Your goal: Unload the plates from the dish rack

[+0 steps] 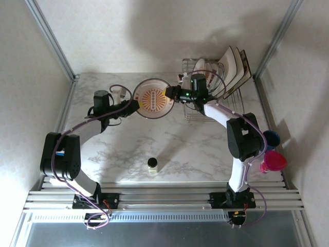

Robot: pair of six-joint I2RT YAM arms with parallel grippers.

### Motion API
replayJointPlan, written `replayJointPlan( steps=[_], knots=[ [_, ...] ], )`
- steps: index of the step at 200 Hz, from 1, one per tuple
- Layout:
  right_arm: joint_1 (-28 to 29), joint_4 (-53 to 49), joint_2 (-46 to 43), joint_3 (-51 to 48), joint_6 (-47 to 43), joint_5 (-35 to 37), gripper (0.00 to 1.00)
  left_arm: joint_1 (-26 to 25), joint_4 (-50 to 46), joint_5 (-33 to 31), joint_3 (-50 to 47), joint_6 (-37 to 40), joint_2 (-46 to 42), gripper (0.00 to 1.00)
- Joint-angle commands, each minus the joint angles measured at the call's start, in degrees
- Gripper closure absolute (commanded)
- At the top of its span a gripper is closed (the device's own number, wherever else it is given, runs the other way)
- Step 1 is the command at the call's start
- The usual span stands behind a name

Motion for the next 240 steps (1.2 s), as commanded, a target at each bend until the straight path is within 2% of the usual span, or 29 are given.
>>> replayJointPlan(
  steps=[1, 28, 44, 59, 64, 87, 95, 103, 131, 153, 203, 240],
  knots=[
    [0.8, 1.35, 0.41, 2.48, -0.24, -2.31, 1.0, -0.48, 1.81, 0.32, 0.91, -0.14, 0.84, 0.74],
    [1.06, 1.17, 0.96, 2.89, -0.02, -2.48, 1.0, -0.42, 2.4, -0.03, 1.27, -0.98, 1.6, 0.87],
    [1.17, 0.7, 1.5, 3.48, -0.12, -2.83, 1.0, -0.38, 2.77, -0.09, 1.28, -1.29, 1.78, 1.0],
    [1.17, 0.16, 1.91, 3.84, -0.26, -2.83, 1.0, -0.32, 3.07, -0.32, 1.19, -1.55, 1.75, 1.0],
    [1.18, -0.13, 2.09, 3.98, -0.32, -2.83, 0.89, -0.35, 3.29, -0.39, 1.1, -1.8, 1.77, 1.0],
    [1.19, -2.7, 2.68, 5.21, -1.4, -2.27, 0.25, -0.22, 4.3, -1.07, 0.7, -3.1, 1.46, 1.0],
    [1.19, -4.14, 2.57, 5.71, -2.2, -1.44, 0.11, 0.02, 4.68, -1.41, 0.5, -3.69, 1.2, 1.0],
    [1.19, -5.86, 2.52, 6.23, -3.25, -0.64, 0.02, 0.13, 5.05, -1.59, 0.4, -4.19, 1.13, 1.0],
    [1.01, -14.34, 1.57, 9.39, -8.77, 2.67, 0.01, 0.63, 5.79, -2.14, 0.05, -5.48, 1.0, 1.0],
    [0.47, -22.91, -0.27, 12.1, -13.9, 8.29, 0.01, 1.08, 6.11, -3.03, -0.43, -6.15, 0.49, 1.0],
    [-3.82, -47.25, -3.64, 21.52, -24.83, 28.34, 0.01, 4.18, 8.49, -11.83, -4.05, -10.37, -3.5, 1.0],
    [-7.14, -66.55, -5.36, 28.25, -33.33, 46.94, 0.01, 7.39, 10.6, -20.67, -6.61, -14.23, -7.02, 1.0]
  ],
)
